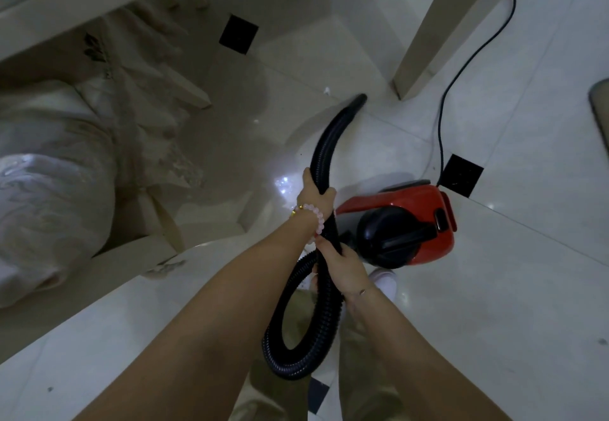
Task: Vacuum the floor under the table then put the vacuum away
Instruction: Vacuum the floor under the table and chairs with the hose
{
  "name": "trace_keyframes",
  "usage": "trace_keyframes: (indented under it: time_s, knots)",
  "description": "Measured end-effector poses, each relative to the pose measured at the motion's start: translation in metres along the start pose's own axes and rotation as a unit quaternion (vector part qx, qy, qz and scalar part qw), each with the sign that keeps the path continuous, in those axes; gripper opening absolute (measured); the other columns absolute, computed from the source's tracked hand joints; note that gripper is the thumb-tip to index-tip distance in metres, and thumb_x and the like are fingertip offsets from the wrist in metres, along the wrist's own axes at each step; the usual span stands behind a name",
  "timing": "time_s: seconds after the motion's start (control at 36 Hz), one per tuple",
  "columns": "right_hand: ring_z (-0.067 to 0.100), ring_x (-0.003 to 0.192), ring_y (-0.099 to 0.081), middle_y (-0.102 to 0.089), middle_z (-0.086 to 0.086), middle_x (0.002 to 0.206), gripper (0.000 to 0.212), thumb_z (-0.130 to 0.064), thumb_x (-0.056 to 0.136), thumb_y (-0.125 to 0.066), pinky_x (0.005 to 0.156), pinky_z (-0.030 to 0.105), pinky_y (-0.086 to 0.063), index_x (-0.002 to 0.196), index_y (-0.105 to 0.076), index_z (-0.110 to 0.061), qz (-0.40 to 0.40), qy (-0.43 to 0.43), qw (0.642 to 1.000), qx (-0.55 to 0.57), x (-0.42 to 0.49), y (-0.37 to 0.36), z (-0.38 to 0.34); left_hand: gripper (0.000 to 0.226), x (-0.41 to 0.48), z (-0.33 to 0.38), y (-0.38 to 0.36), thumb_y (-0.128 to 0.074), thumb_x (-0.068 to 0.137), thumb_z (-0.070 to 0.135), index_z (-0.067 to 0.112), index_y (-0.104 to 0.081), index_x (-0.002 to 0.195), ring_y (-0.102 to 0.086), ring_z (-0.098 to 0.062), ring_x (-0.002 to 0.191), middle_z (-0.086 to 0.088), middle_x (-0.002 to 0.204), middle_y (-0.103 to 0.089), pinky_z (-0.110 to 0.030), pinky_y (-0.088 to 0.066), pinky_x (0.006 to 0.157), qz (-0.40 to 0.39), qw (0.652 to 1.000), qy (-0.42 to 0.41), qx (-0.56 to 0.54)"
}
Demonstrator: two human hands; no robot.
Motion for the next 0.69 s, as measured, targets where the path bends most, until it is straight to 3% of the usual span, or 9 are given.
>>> trace_keyframes:
  time_s: [0.11, 0.19, 0.25, 0.31, 0.39, 0.47, 0.58, 0.69]
  knots:
    - [0.015, 0.038, -0.049, -0.053, 0.008, 0.055, 0.029, -0.034, 0.091, -0.058, 0.040, 0.021, -0.045, 0.080, -0.051, -0.008, -0.008, -0.013, 1.000, -0.004, 0.002, -0.003, 0.003, 0.064, 0.001, -0.008, 0.009, -0.046, 0.093, 0.016, 0.014, -0.012, 0.147, -0.061, -0.046, 0.101, -0.029, 0.120, -0.057, -0.054, -0.053, 0.088, 0.036, 0.999, 0.019, -0.009]
    - [0.015, 0.038, -0.050, -0.054, 0.007, 0.055, 0.028, -0.033, 0.091, -0.058, 0.040, 0.021, -0.044, 0.080, -0.050, -0.008, -0.008, -0.017, 1.000, -0.004, 0.003, -0.003, 0.006, 0.070, 0.002, -0.013, 0.012, -0.046, 0.094, 0.017, 0.014, -0.004, 0.151, -0.060, -0.035, 0.094, -0.023, 0.120, -0.057, -0.045, -0.052, 0.092, 0.057, 0.998, 0.035, -0.018]
    - [0.015, 0.039, -0.050, -0.054, 0.007, 0.056, 0.028, -0.032, 0.092, -0.057, 0.040, 0.021, -0.044, 0.079, -0.051, -0.008, -0.011, -0.017, 1.000, -0.007, 0.003, -0.003, 0.008, 0.070, 0.003, -0.016, 0.014, -0.045, 0.096, 0.017, 0.009, -0.002, 0.151, -0.057, -0.032, 0.100, -0.014, 0.119, -0.055, -0.035, -0.048, 0.090, 0.076, 0.996, 0.044, -0.004]
    - [0.017, 0.042, -0.050, -0.055, 0.008, 0.057, 0.027, -0.032, 0.092, -0.056, 0.042, 0.022, -0.045, 0.079, -0.052, -0.008, -0.016, -0.018, 1.000, -0.011, 0.002, -0.002, 0.010, 0.071, 0.003, -0.021, 0.015, -0.045, 0.096, 0.018, 0.006, -0.001, 0.150, -0.057, -0.035, 0.109, -0.018, 0.126, -0.053, -0.037, -0.047, 0.092, 0.084, 0.995, 0.054, 0.012]
    - [0.018, 0.044, -0.052, -0.056, 0.010, 0.060, 0.030, -0.035, 0.091, -0.056, 0.045, 0.024, -0.046, 0.084, -0.055, -0.006, -0.018, -0.020, 0.999, -0.018, 0.001, 0.001, 0.013, 0.074, 0.004, -0.025, 0.006, -0.046, 0.095, 0.020, 0.011, 0.002, 0.151, -0.059, -0.042, 0.108, -0.027, 0.126, -0.054, -0.049, -0.051, 0.093, 0.043, 0.997, 0.062, 0.014]
    - [0.017, 0.042, -0.053, -0.057, 0.010, 0.060, 0.033, -0.037, 0.091, -0.057, 0.044, 0.023, -0.046, 0.090, -0.056, -0.005, -0.009, -0.023, 1.000, -0.005, 0.002, 0.003, 0.016, 0.069, 0.006, -0.020, -0.003, -0.047, 0.094, 0.021, 0.009, -0.007, 0.148, -0.059, -0.043, 0.107, -0.029, 0.125, -0.054, -0.050, -0.051, 0.094, -0.001, 0.997, 0.048, 0.058]
    - [0.018, 0.041, -0.052, -0.056, 0.011, 0.059, 0.034, -0.039, 0.091, -0.057, 0.046, 0.025, -0.046, 0.087, -0.054, -0.005, 0.001, -0.017, 1.000, 0.010, 0.004, 0.005, 0.015, 0.062, 0.006, -0.008, -0.011, -0.048, 0.093, 0.019, 0.008, -0.017, 0.146, -0.060, -0.035, 0.097, -0.020, 0.112, -0.057, -0.037, -0.051, 0.086, -0.037, 0.996, 0.023, 0.079]
    - [0.018, 0.042, -0.052, -0.055, 0.009, 0.056, 0.032, -0.037, 0.092, -0.055, 0.048, 0.027, -0.046, 0.083, -0.055, -0.006, 0.002, -0.012, 1.000, 0.020, 0.003, 0.005, 0.013, 0.059, 0.007, -0.001, -0.022, -0.051, 0.091, 0.014, 0.018, -0.022, 0.143, -0.053, -0.027, 0.087, -0.009, 0.101, -0.049, -0.048, -0.052, 0.092, -0.090, 0.995, 0.010, 0.044]
Point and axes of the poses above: each hand's wrist, its own x-axis towards the middle knuckle, its own y-axis out of the back of the hand, z = x × y, the point moved 9 cm from there along x, towards the middle knuckle
